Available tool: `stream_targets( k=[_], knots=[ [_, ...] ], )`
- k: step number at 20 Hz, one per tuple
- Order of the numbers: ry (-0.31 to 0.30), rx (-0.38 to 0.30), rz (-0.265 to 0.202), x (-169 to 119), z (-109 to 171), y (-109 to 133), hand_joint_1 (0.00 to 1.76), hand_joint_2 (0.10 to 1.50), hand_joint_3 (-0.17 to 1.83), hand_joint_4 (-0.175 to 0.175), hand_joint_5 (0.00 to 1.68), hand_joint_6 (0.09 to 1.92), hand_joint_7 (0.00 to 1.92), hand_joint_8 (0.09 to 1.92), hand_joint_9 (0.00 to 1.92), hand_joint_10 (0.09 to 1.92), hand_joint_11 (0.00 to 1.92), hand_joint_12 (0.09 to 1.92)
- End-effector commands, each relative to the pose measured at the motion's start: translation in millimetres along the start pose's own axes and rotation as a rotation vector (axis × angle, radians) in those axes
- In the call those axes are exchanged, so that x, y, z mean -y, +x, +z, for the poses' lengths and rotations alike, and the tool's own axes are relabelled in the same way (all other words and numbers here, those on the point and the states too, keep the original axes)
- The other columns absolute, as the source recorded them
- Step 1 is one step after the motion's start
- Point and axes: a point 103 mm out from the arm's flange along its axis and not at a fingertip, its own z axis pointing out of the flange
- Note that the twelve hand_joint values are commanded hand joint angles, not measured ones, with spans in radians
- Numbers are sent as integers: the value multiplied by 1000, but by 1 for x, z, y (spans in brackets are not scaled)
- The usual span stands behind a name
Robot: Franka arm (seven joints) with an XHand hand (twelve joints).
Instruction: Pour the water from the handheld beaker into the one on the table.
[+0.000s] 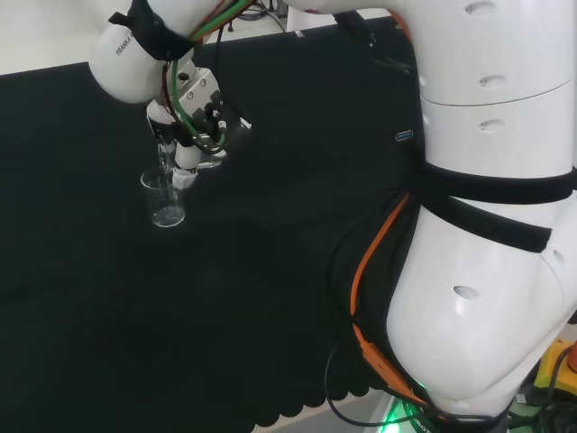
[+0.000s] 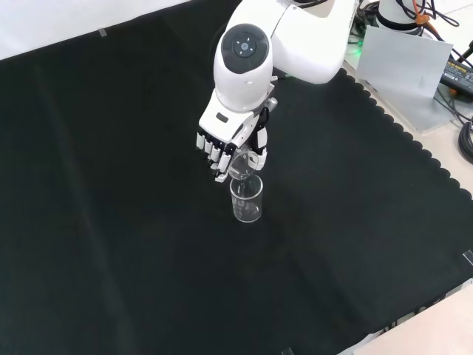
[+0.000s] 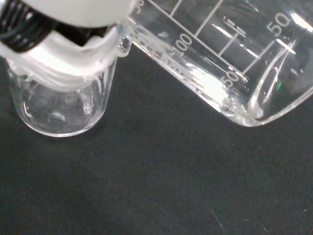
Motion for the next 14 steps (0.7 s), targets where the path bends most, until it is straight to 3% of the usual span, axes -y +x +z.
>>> stream_targets(
  k=[1, 14],
  knots=[
    [16, 20, -1, -1, -4, 2, 1163, 721, 430, 139, 1482, 174, 1763, 87, 1694, 107, 1325, 756],
    [49, 54, -5, -5, -11, 8, 1163, 724, 427, 135, 1478, 181, 1763, 87, 1694, 107, 1329, 752]
  ],
)
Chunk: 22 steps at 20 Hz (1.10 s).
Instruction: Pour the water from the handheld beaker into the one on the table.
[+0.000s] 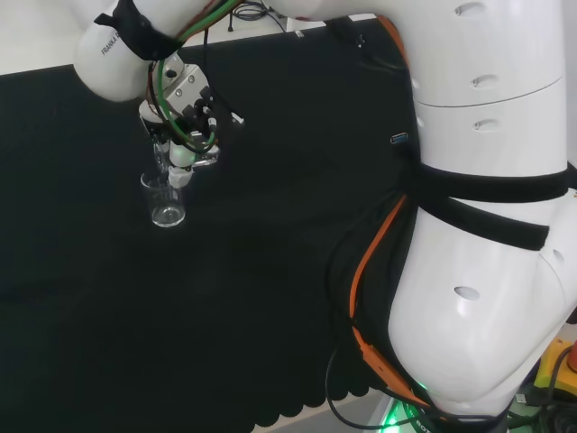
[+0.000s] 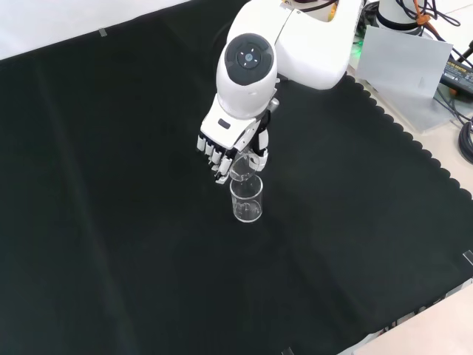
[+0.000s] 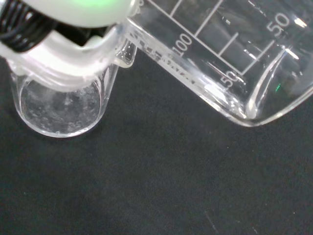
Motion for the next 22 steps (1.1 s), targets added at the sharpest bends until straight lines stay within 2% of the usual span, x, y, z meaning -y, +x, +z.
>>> stream_targets(
  k=[1, 22],
  knots=[
    [16, 9, 0, 0, 2, -1, 1163, 725, 426, 135, 1478, 182, 1763, 87, 1694, 107, 1329, 751],
    [45, 56, -15, -2, -7, 10, 1162, 729, 420, 135, 1471, 194, 1763, 87, 1693, 107, 1333, 744]
  ],
)
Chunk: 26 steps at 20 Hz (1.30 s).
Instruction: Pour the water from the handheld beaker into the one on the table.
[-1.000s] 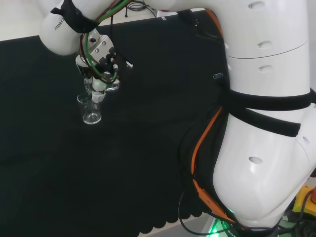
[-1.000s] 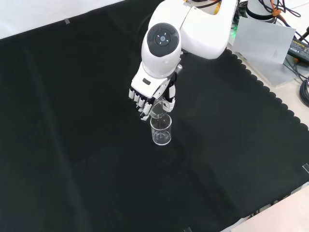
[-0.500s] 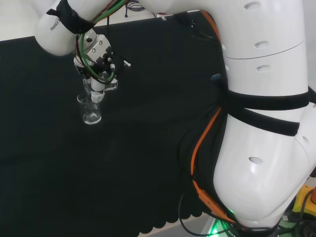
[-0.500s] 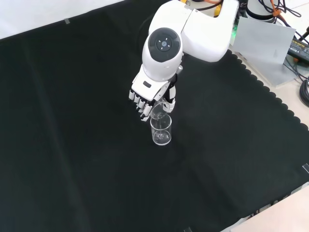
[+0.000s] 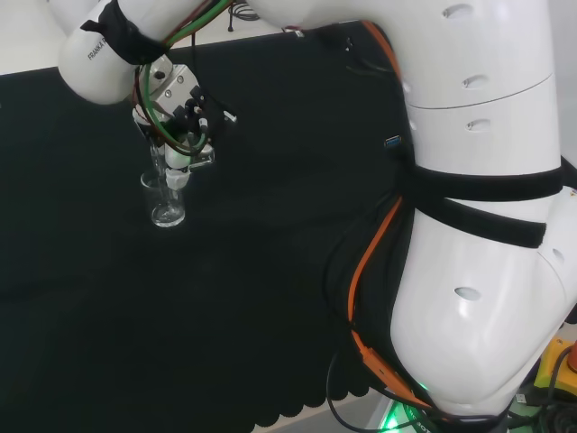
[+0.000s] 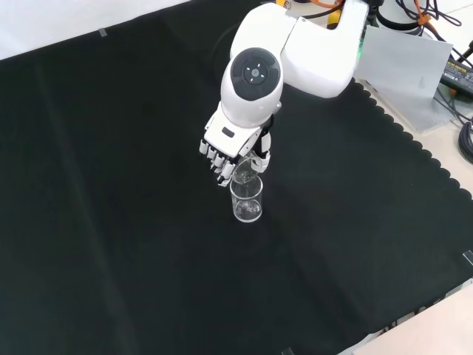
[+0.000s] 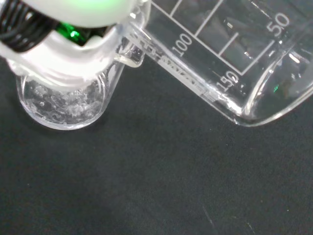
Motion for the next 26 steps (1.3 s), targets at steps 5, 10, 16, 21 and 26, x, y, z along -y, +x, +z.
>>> stream_targets(
  k=[5, 10, 16, 21, 26],
  knots=[
    [12, 16, -5, 0, -3, 2, 1162, 730, 419, 135, 1470, 197, 1763, 87, 1693, 107, 1334, 743],
    [14, 20, -4, 1, -4, 0, 1162, 730, 418, 134, 1468, 200, 1764, 87, 1693, 107, 1334, 741],
    [19, 25, -6, 2, -4, -2, 1162, 731, 417, 133, 1466, 204, 1764, 87, 1692, 107, 1335, 740],
    [17, 26, -6, 2, -5, -2, 1162, 732, 417, 133, 1465, 208, 1764, 87, 1692, 107, 1336, 739],
    [17, 24, -9, 3, -5, -3, 1162, 732, 416, 132, 1463, 211, 1764, 87, 1692, 107, 1336, 738]
  ],
)
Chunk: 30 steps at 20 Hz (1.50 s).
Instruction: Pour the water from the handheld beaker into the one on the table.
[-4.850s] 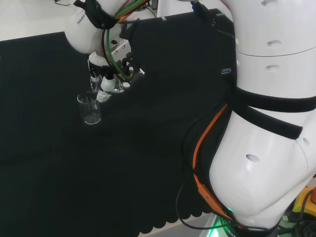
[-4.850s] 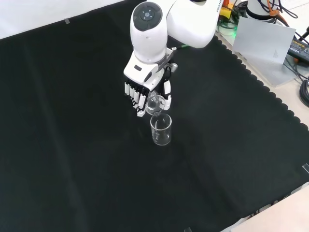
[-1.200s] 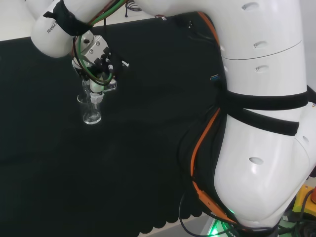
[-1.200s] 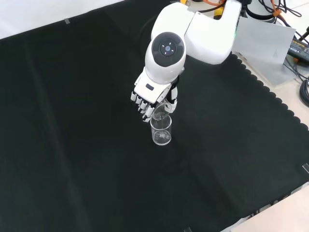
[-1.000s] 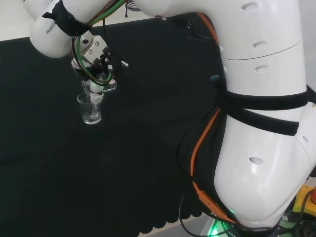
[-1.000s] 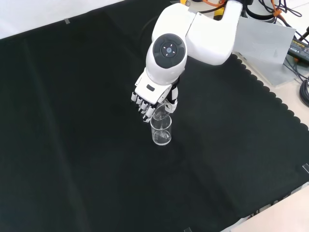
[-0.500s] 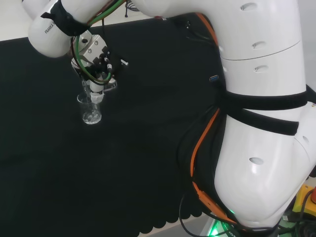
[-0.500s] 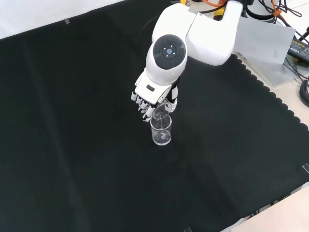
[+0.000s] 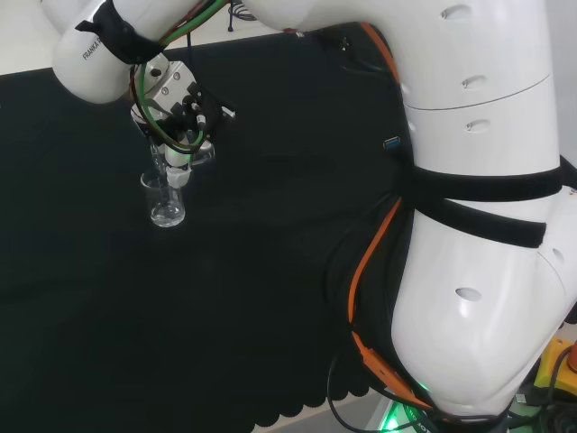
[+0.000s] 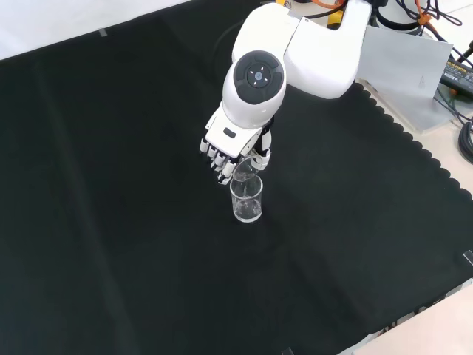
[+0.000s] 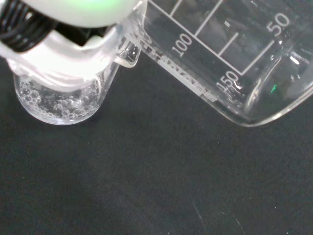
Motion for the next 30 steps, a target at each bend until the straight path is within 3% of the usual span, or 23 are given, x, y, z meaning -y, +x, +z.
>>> stream_targets(
  k=[1, 15, 21, 30],
  knots=[
    [1, -2, -3, 1, 0, 0, 1162, 732, 416, 132, 1463, 212, 1764, 87, 1692, 107, 1336, 737],
    [-6, -28, -2, 4, 4, -1, 1162, 734, 415, 130, 1457, 223, 1764, 87, 1690, 108, 1337, 734],
    [-70, -122, -4, 12, 17, -10, 1162, 735, 414, 129, 1455, 228, 1764, 87, 1690, 108, 1337, 733],
    [-122, -201, 4, 29, 30, -36, 1161, 735, 414, 129, 1452, 235, 1763, 87, 1690, 109, 1337, 732]
  ],
)
